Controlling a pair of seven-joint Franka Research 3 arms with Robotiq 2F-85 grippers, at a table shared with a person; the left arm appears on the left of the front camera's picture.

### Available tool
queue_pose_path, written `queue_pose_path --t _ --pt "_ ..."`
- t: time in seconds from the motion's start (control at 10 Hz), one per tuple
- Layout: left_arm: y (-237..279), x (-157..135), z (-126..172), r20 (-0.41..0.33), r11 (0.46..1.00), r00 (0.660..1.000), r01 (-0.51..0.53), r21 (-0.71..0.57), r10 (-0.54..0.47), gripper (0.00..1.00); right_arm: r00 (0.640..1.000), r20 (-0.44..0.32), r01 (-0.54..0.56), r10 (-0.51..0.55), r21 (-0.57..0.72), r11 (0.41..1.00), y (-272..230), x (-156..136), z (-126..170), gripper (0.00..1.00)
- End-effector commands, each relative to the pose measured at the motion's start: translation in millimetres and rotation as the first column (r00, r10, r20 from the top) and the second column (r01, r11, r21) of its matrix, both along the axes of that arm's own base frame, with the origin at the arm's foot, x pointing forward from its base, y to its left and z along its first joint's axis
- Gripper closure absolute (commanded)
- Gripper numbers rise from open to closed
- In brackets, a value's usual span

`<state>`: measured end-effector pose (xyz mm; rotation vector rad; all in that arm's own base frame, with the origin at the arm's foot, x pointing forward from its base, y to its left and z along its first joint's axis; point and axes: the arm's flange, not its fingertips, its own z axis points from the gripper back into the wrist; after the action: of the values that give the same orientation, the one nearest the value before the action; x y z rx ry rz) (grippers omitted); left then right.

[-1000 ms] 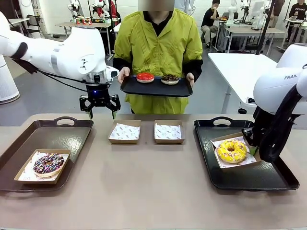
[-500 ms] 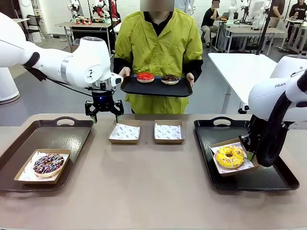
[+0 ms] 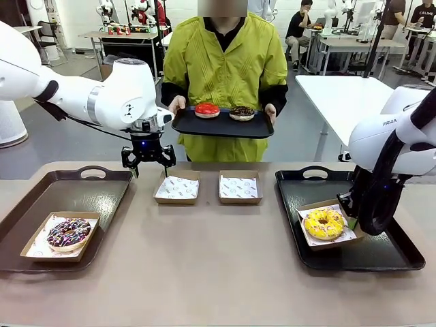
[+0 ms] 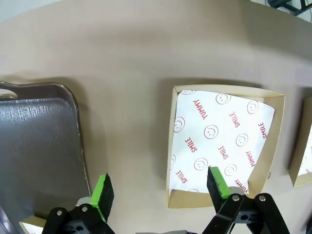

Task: Individually package the donuts and arrange them on the tray.
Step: Place the picked Paper togo box on the Handle tray while simultaneously picking up another Paper togo box from the table with the other hand.

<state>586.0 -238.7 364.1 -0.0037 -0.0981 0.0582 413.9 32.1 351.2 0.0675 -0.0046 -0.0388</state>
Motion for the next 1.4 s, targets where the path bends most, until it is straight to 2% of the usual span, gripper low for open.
queue_pose_path --t 0.0,0.7,0.8,0.9,1.0,1.1,1.2,1.3 --pt "2 0 -7 -0.018 0.999 1.0 0.019 -0.037 -0.019 0.0 1.0 -0.001 -0.008 0.008 0.025 1.0 -1 6 0 0.99" --pt "-1 2 -28 -0.079 0.998 0.997 0.019 -0.056 -0.023 0.0 1.0 -0.018 -0.009 0.01 0.039 0.999 -1 9 -5 0.99" --pt "-1 2 -29 -0.089 0.998 0.996 0.027 -0.057 -0.032 0.6 1.0 -0.022 -0.019 0.02 0.042 0.999 0 8 -6 0.39" --pt "-2 2 -29 -0.092 0.998 0.995 0.03 -0.062 -0.035 0.6 1.0 -0.023 -0.02 0.021 0.043 0.999 0 8 -6 0.39" --pt "-1 3 -29 -0.088 0.998 0.995 0.033 -0.062 -0.038 1.0 1.0 -0.021 -0.018 0.019 0.044 0.999 0 7 -5 0.0" --pt "-1 3 -29 -0.086 0.997 0.996 0.033 -0.063 -0.038 0.65 1.0 -0.017 -0.017 0.018 0.045 0.999 0 6 -3 0.36" --pt "-1 3 -31 -0.087 0.997 0.995 0.034 -0.064 -0.04 1.0 1.0 -0.013 -0.018 0.019 0.049 0.999 1 6 -3 0.0" --pt "0 4 -34 -0.093 0.997 0.995 0.035 -0.066 -0.041 1.0 1.0 -0.011 -0.019 0.019 0.05 0.999 1 5 -3 0.0"
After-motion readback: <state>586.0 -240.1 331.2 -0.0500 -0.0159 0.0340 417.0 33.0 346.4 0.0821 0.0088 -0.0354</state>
